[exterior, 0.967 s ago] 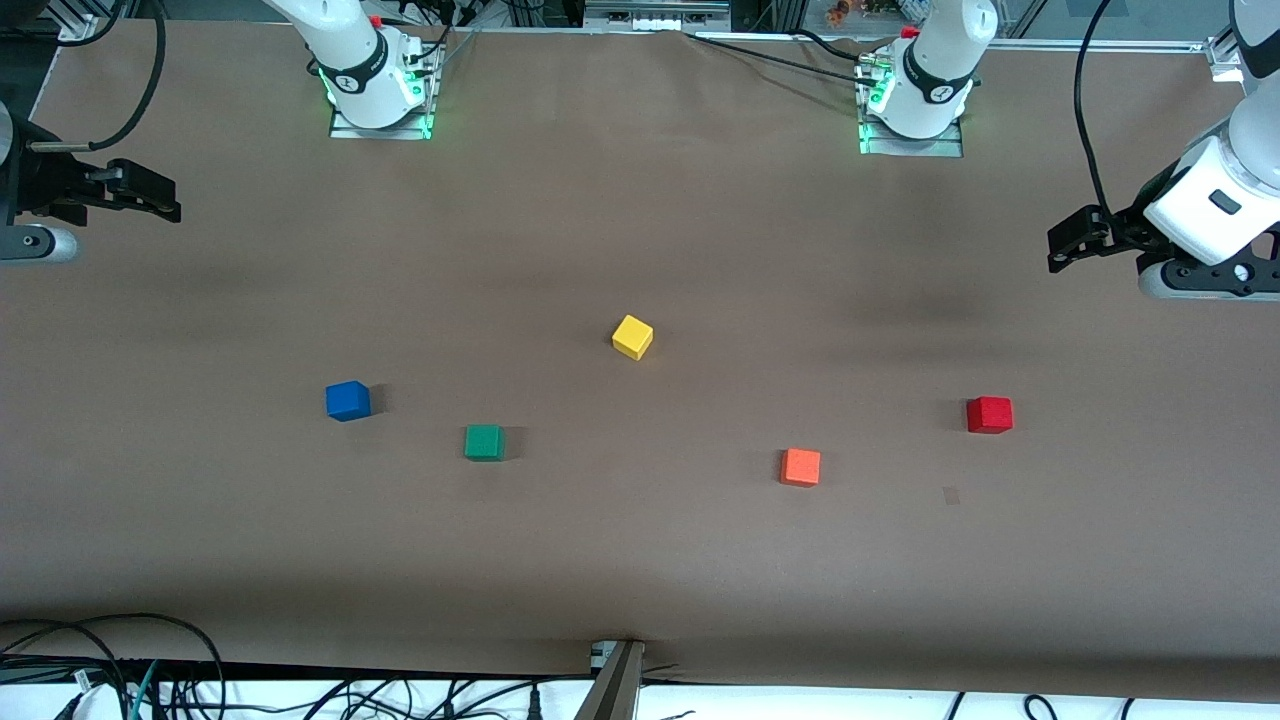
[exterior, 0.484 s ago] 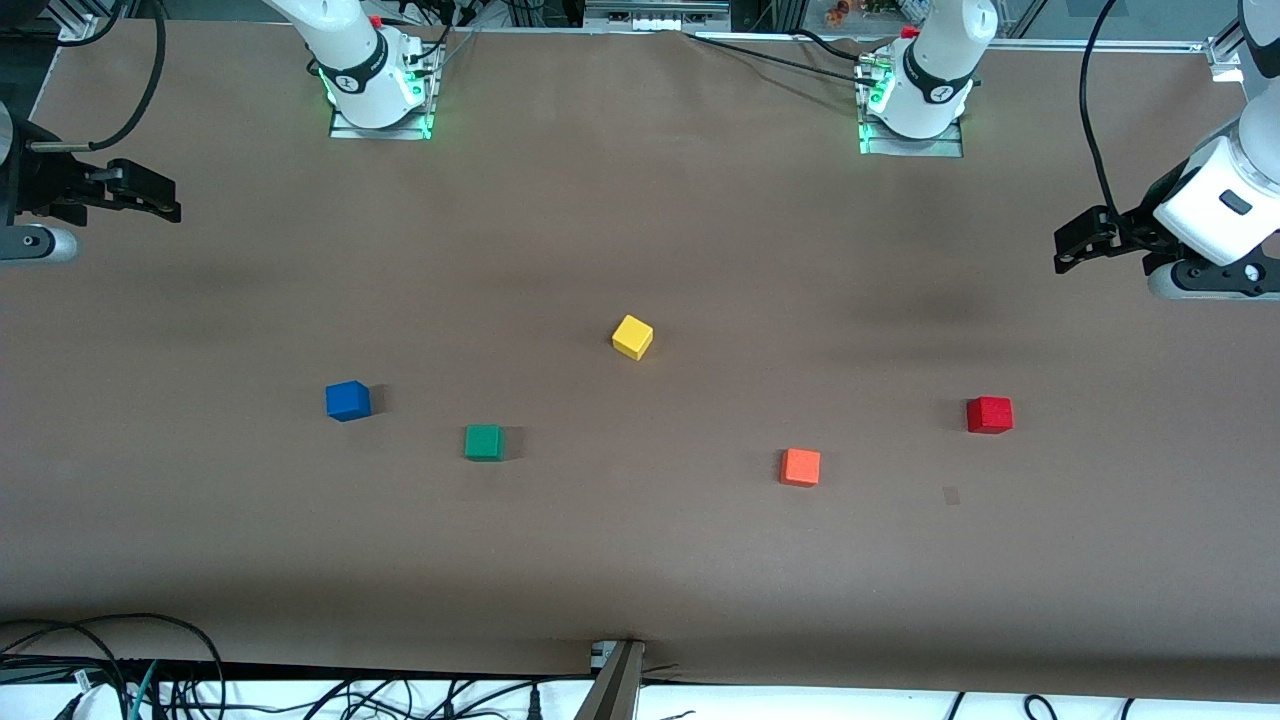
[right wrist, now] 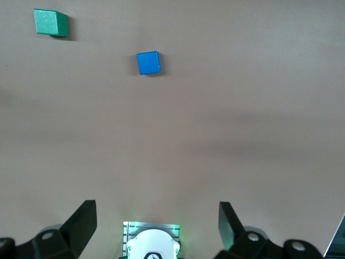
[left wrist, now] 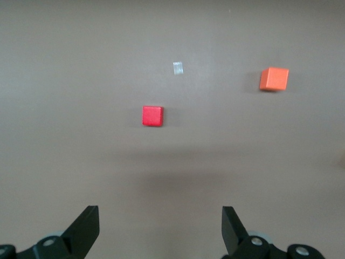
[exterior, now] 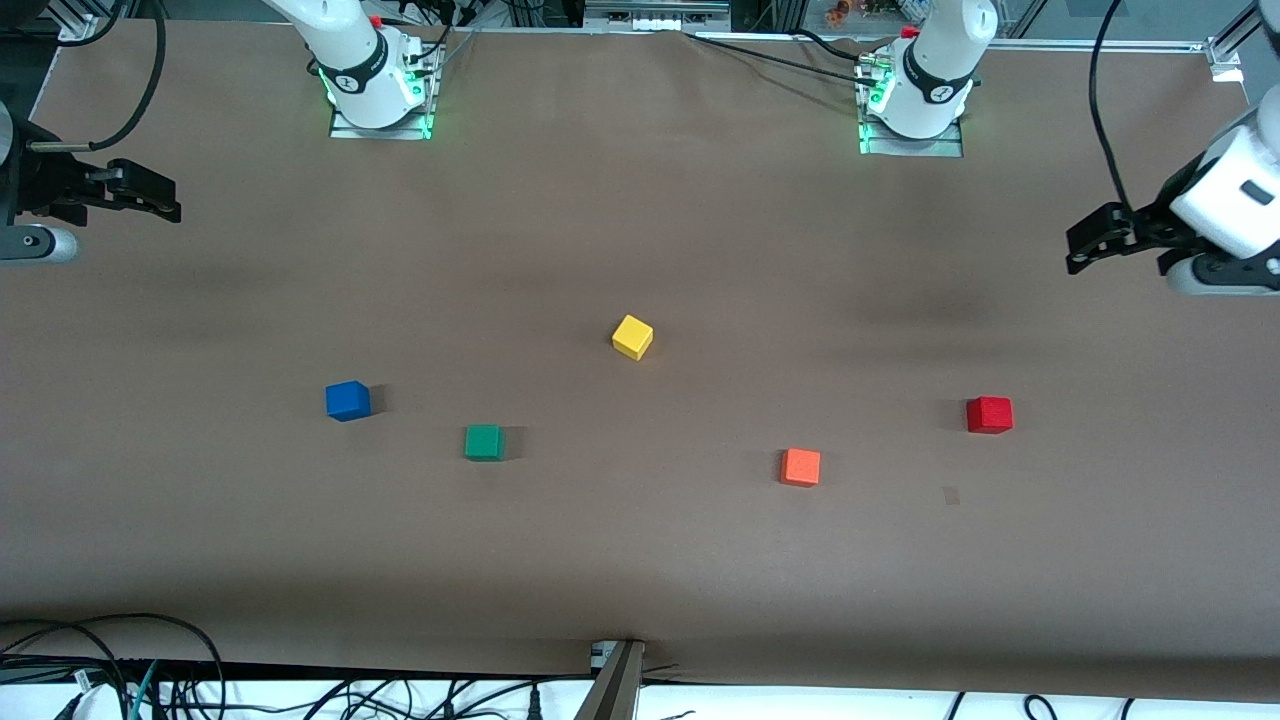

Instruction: Pass red block to right arm, stack on blue

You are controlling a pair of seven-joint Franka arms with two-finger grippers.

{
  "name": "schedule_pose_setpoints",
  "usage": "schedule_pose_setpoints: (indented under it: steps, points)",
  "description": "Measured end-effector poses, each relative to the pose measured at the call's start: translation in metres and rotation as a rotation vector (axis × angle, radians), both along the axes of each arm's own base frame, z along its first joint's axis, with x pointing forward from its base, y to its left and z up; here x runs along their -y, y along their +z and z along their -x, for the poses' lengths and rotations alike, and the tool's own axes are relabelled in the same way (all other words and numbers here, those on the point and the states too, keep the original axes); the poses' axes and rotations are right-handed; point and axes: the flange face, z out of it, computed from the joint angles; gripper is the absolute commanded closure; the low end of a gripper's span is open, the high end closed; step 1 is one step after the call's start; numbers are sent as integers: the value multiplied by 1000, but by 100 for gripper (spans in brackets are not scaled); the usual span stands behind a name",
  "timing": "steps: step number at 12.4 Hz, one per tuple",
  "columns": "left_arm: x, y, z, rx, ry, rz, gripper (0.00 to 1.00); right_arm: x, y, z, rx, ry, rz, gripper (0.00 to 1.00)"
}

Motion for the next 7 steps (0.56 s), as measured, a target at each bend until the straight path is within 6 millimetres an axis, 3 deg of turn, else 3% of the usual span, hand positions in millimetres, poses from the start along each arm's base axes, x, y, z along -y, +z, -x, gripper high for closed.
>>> schedule_pose_setpoints:
  steps: [3,7]
  points:
    - [-8,18,7,-20,12,-31,0,-1,0,0,0,2,0,0]
    - [-17,14,16,-106,10,-137,0,-1,0,0,0,2,0,0]
